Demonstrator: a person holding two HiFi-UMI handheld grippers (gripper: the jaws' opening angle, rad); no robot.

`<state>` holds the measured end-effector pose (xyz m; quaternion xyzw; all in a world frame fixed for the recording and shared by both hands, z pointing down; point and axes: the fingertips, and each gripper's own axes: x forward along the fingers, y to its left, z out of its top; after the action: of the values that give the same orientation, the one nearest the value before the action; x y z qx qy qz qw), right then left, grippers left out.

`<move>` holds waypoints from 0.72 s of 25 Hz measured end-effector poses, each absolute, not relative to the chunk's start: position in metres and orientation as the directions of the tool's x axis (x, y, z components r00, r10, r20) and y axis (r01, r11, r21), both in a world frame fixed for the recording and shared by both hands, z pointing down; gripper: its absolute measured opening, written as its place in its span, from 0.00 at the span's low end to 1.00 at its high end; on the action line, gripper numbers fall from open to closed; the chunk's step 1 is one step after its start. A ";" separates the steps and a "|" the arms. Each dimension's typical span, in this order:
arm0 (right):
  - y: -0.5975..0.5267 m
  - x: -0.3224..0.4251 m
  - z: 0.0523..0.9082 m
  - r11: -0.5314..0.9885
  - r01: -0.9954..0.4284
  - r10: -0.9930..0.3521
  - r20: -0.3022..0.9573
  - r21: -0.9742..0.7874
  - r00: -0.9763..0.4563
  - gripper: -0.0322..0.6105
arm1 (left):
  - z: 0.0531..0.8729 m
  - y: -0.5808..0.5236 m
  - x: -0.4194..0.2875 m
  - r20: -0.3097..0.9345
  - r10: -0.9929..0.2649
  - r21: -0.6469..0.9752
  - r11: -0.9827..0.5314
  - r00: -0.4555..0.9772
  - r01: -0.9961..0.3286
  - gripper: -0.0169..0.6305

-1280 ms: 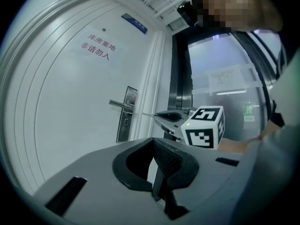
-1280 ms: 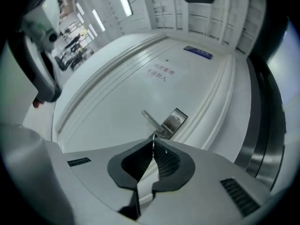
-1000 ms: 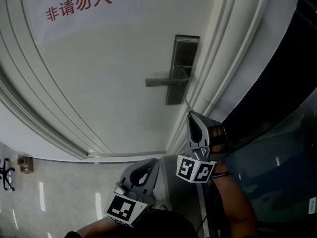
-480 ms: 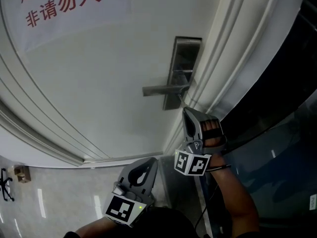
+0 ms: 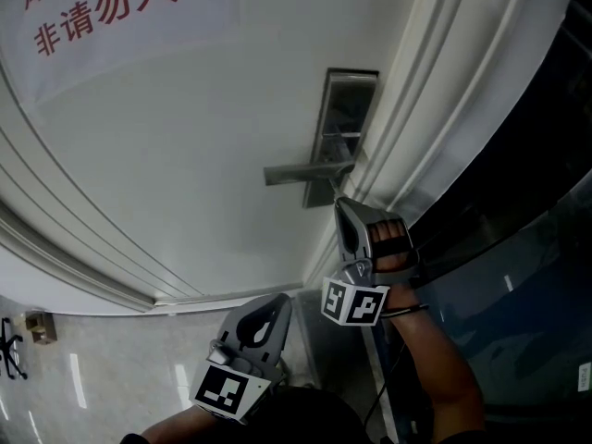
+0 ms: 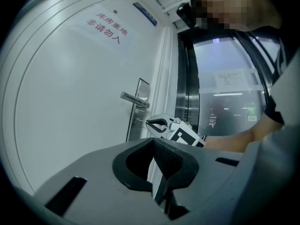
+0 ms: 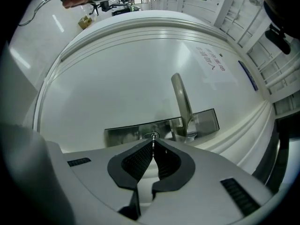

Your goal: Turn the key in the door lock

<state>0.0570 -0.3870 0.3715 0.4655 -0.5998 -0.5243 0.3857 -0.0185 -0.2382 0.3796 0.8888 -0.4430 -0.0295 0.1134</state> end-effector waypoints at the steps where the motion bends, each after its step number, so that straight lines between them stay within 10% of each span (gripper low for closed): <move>1: -0.388 0.057 0.371 0.014 -0.146 -0.964 -0.025 0.989 -0.264 0.08 | 0.380 -0.238 -0.019 0.048 -0.794 0.228 -0.581 0.605 -0.781 0.03; 18: -0.411 0.046 0.370 0.033 -0.054 -0.985 0.024 0.998 -0.169 0.08 | 0.382 -0.246 -0.026 0.046 -0.806 0.246 -0.563 0.590 -0.789 0.03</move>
<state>0.0461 -0.4111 0.3702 0.4627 -0.5614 -0.5189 0.4490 -0.0264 -0.2457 0.3821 0.8834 -0.4514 -0.0355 0.1209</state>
